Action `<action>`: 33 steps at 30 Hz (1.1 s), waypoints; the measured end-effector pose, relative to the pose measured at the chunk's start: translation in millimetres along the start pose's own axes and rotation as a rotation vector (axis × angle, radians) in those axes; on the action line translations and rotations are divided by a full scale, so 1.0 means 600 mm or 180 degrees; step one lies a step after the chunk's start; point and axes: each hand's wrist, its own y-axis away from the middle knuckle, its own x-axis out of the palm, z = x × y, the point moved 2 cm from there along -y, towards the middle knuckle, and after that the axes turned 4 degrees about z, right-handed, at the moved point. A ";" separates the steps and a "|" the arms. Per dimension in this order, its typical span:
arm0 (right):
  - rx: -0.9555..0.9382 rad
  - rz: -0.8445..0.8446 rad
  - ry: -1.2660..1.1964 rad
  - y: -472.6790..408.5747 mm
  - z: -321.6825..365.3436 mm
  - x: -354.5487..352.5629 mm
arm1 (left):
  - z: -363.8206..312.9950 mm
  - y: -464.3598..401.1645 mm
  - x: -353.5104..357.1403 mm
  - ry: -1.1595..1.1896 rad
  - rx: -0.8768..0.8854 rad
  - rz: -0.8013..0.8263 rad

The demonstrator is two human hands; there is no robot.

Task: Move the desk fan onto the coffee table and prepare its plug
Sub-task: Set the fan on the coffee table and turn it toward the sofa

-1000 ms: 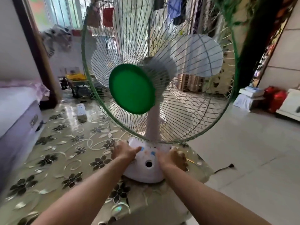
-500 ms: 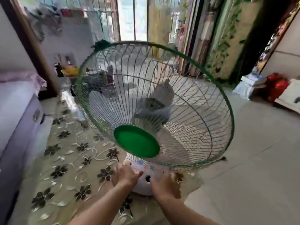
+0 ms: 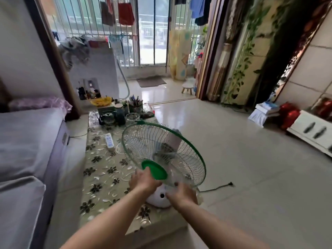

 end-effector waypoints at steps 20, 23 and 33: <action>-0.1264 -0.1050 0.0601 0.290 0.078 -0.295 | -0.121 0.294 -0.254 -0.0703 0.1073 -0.0891; -0.1331 -0.1089 0.0610 0.286 0.068 -0.311 | -0.135 0.304 -0.250 -0.0696 0.1049 -0.0878; -0.1887 -0.1127 0.0617 0.194 0.029 -0.413 | -0.257 0.284 -0.232 -0.0626 0.0689 -0.1149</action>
